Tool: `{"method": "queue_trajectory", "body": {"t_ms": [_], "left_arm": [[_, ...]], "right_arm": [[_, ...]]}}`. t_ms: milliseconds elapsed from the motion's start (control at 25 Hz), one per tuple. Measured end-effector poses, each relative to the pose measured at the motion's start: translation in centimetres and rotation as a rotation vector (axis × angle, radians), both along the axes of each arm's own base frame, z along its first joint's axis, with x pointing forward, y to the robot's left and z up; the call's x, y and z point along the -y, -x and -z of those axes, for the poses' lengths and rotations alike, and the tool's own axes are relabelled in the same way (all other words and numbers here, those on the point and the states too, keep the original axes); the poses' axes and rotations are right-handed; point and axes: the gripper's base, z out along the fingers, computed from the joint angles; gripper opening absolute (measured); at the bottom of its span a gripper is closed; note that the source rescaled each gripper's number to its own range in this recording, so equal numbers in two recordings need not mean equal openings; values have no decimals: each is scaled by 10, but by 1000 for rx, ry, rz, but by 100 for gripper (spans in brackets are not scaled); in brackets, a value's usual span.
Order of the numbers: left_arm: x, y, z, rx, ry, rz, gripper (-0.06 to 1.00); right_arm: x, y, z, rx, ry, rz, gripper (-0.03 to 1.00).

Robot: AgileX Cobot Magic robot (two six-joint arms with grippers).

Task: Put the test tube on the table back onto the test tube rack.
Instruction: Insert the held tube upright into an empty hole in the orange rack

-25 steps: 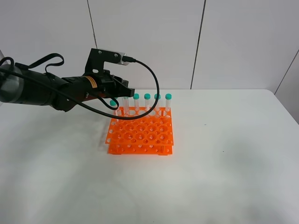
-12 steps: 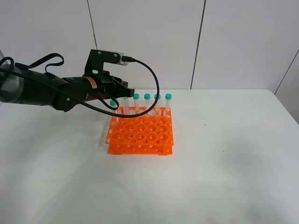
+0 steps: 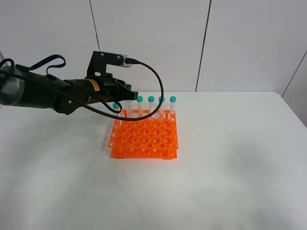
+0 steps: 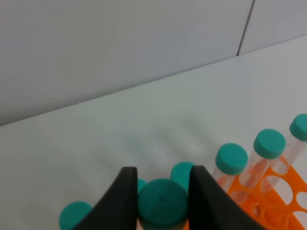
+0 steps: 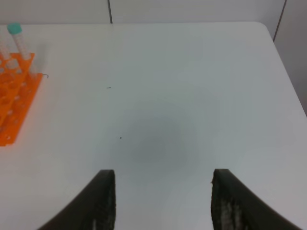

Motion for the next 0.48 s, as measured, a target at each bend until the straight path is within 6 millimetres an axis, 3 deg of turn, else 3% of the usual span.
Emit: {"method": "queue_trajectory", "body": {"t_ms": [480], "left_arm": [[1, -1, 4, 1, -1, 3, 0]], "right_arm": [[0, 0, 0, 0, 0, 0, 59]]}}
